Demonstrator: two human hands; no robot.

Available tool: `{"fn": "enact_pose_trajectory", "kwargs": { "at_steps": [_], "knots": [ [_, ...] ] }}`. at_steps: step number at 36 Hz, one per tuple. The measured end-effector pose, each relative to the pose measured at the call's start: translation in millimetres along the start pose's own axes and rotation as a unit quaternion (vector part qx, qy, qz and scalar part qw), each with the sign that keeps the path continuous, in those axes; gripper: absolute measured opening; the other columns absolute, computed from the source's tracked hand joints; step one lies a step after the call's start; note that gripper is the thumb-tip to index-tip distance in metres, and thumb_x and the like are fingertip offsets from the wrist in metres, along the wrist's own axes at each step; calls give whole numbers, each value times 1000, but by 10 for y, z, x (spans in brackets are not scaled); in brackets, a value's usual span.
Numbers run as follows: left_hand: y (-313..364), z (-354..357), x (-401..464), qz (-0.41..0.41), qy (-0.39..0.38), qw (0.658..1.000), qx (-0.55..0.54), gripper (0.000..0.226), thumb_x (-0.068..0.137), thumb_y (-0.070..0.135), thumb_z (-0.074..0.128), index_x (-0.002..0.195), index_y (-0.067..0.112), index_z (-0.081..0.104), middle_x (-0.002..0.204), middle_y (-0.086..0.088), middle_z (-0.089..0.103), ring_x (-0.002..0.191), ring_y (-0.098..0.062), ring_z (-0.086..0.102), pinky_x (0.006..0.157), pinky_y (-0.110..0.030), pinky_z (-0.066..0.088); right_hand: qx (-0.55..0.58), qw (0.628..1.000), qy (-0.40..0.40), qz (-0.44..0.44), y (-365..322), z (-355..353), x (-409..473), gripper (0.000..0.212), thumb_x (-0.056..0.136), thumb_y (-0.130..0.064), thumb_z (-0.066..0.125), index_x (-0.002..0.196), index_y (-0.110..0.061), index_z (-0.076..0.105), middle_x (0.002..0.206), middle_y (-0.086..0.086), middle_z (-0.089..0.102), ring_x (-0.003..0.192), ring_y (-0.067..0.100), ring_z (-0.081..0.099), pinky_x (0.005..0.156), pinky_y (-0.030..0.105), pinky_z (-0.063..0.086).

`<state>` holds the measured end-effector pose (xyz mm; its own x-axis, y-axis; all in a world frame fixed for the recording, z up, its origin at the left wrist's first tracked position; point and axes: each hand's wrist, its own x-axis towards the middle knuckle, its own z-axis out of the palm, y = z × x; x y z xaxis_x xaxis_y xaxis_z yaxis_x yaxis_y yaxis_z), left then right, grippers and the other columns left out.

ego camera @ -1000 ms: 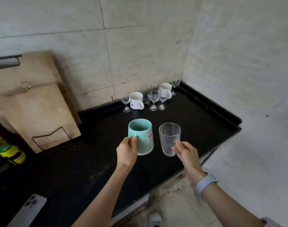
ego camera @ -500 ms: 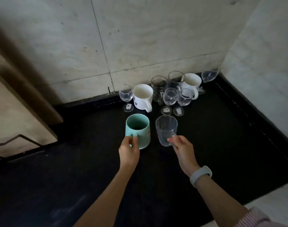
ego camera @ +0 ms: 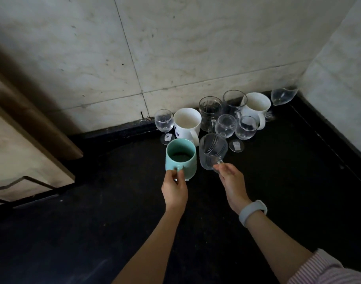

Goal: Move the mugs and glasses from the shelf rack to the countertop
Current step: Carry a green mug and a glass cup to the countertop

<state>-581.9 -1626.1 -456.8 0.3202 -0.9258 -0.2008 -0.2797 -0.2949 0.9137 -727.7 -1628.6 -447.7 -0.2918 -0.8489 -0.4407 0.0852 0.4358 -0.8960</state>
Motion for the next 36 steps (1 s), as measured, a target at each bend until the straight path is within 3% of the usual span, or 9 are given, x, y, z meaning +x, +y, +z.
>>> {"fn": "enact_pose_trajectory", "kwargs": {
  "at_steps": [5, 11, 16, 21, 26, 31, 36],
  "knots": [
    [16, 64, 12, -16, 0, 1000, 0, 26, 92, 31, 50, 81, 8, 53, 67, 3, 53, 60, -9, 49, 60, -27, 42, -25, 1000, 6, -5, -10, -6, 55, 16, 91, -25, 50, 82, -25, 63, 97, -3, 65, 101, 14, 59, 96, 34, 43],
    [2, 72, 32, -32, -11, 999, -3, 25, 92, 32, 50, 84, 9, 57, 70, 4, 55, 63, -7, 50, 61, -24, 42, -53, 998, 17, -31, -18, -24, 27, 16, 89, -26, 52, 78, -31, 63, 87, -14, 63, 85, 0, 57, 70, 17, 40],
    [35, 27, 58, -26, -27, 999, 30, 24, 92, 29, 50, 87, 7, 60, 76, 1, 59, 72, -13, 56, 62, -24, 41, -98, 994, 24, -33, -49, -18, -15, 15, 91, -32, 50, 94, -24, 62, 99, -9, 63, 95, 7, 56, 84, 24, 41],
    [37, -92, 30, -48, -46, 995, 73, 31, 88, 34, 55, 106, 9, 58, 103, -4, 62, 88, -12, 54, 71, -23, 39, -166, 985, 52, -22, -143, -5, -151, 44, 90, -26, 54, 129, -8, 46, 133, 10, 52, 122, 23, 49, 104, 39, 40],
    [-7, -495, -161, 0, -81, 985, 151, 38, 88, 33, 55, 120, 12, 52, 119, -6, 57, 108, -16, 54, 85, -25, 44, -219, 967, 100, -82, -180, 60, -557, 38, 91, -16, 51, 127, -8, 46, 131, 12, 50, 122, 24, 48, 101, 37, 41],
    [-84, -1181, -509, 89, -20, 962, 258, 39, 90, 33, 51, 126, 16, 49, 127, -3, 54, 117, -19, 51, 98, -41, 46, -287, 942, -78, -156, -168, 397, -1090, 29, 93, -13, 45, 119, -9, 55, 122, 9, 59, 111, 15, 53, 91, 22, 38],
    [-294, -2107, -912, 66, 49, 926, 368, 40, 91, 36, 47, 128, 19, 48, 130, -1, 53, 123, -20, 46, 106, -38, 35, -387, 854, -231, -259, -109, 1012, -1618, 31, 93, -16, 45, 122, -13, 55, 122, 5, 61, 115, 17, 53, 97, 22, 39]
  ]
}}
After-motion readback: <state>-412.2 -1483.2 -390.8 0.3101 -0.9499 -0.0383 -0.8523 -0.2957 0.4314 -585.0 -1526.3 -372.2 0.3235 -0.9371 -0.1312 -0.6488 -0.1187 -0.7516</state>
